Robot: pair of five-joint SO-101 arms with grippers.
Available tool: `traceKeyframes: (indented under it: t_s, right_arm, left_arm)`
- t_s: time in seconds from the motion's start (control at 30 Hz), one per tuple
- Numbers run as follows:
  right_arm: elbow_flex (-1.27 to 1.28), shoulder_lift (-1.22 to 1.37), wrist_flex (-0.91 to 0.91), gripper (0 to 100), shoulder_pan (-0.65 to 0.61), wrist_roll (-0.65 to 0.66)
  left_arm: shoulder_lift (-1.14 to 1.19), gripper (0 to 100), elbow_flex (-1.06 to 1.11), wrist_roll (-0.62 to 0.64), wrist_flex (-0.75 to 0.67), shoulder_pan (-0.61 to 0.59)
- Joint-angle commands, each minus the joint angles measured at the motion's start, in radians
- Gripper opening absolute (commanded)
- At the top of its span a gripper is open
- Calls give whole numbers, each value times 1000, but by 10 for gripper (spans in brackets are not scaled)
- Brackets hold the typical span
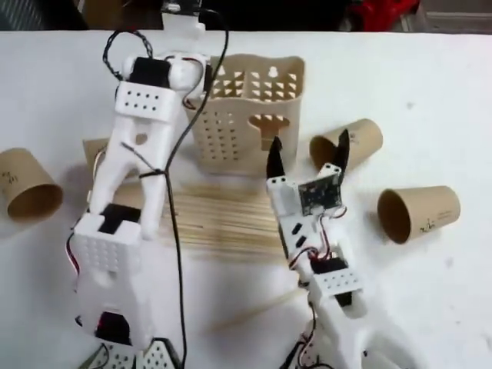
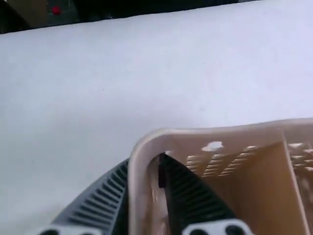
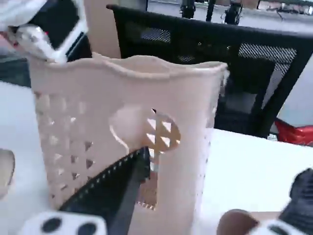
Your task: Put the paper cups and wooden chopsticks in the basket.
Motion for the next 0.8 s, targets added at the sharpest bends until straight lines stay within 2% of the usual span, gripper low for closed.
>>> traceKeyframes:
  t_s: [0.0,0.13,0.33,0.43,0.63,0.77]
  right_arm:
    - [-6,-71,70,430,1,-6]
    - [0,-196,228,429,21,48]
    - [-6,-509,619,429,65,126]
    - [-6,-687,840,429,131,153]
    - [-68,-990,1222,422,254,213]
    - [-132,-1030,1400,334,255,331]
  left_arm:
    - [2,49,-3,6,-26,-35]
    - [4,49,-3,-8,-28,-35]
    - [-7,55,-11,-15,-18,-36]
    - [-7,106,-26,-15,9,-36]
    - [-7,143,-210,-51,170,-31]
    - [-4,146,-362,-77,296,-27]
